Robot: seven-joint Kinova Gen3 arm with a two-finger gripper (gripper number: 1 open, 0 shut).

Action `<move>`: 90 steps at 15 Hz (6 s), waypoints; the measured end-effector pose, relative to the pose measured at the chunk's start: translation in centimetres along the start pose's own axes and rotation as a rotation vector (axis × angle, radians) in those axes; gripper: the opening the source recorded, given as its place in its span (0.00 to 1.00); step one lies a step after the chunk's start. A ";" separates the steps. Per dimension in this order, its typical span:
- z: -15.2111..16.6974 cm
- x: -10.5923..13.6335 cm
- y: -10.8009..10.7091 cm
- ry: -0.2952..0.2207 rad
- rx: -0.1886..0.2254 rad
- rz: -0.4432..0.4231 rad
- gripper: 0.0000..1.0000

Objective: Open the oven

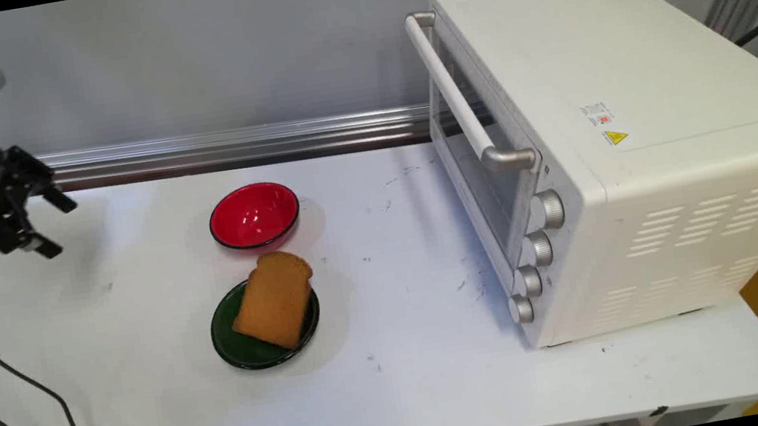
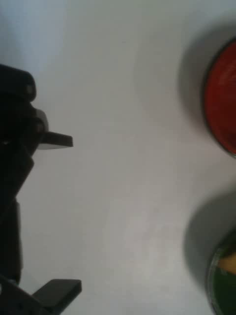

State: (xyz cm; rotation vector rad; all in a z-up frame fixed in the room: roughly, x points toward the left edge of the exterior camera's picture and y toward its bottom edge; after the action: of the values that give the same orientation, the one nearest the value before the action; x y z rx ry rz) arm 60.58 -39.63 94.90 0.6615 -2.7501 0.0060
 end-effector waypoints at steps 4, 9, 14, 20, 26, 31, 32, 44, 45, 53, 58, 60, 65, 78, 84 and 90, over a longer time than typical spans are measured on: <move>0.0 4.8 0.5 0.078 -0.009 -0.017 1.00; -0.5 11.9 1.2 0.179 -0.012 -0.022 1.00; -1.3 19.5 2.3 0.280 -0.009 -0.010 1.00; -2.8 28.2 3.2 0.381 0.042 -0.007 1.00; -3.5 32.8 3.5 0.435 0.070 -0.014 1.00; -3.6 36.2 3.6 0.465 0.082 -0.011 1.00; -3.6 36.6 3.6 0.465 0.081 -0.008 1.00; -0.7 39.4 2.2 0.463 0.008 0.025 0.00; 0.0 39.8 2.0 0.464 0.000 0.026 0.00; 5.3 42.7 0.1 0.477 -0.006 0.056 0.00; 7.9 43.6 -0.6 0.472 -0.006 0.068 0.00; 8.6 43.7 -0.7 0.469 -0.006 0.072 0.00; 10.2 43.6 -1.0 0.463 -0.005 0.080 0.00; 10.7 37.1 -1.9 0.358 0.008 0.101 0.00; 11.5 33.1 -2.1 0.321 0.000 0.110 0.00; 13.2 29.4 -2.3 0.318 -0.009 0.126 0.00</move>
State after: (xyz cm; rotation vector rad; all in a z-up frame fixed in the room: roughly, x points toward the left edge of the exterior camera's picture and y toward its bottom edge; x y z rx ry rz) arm 32.85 -55.69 91.07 0.4397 -2.4768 0.1172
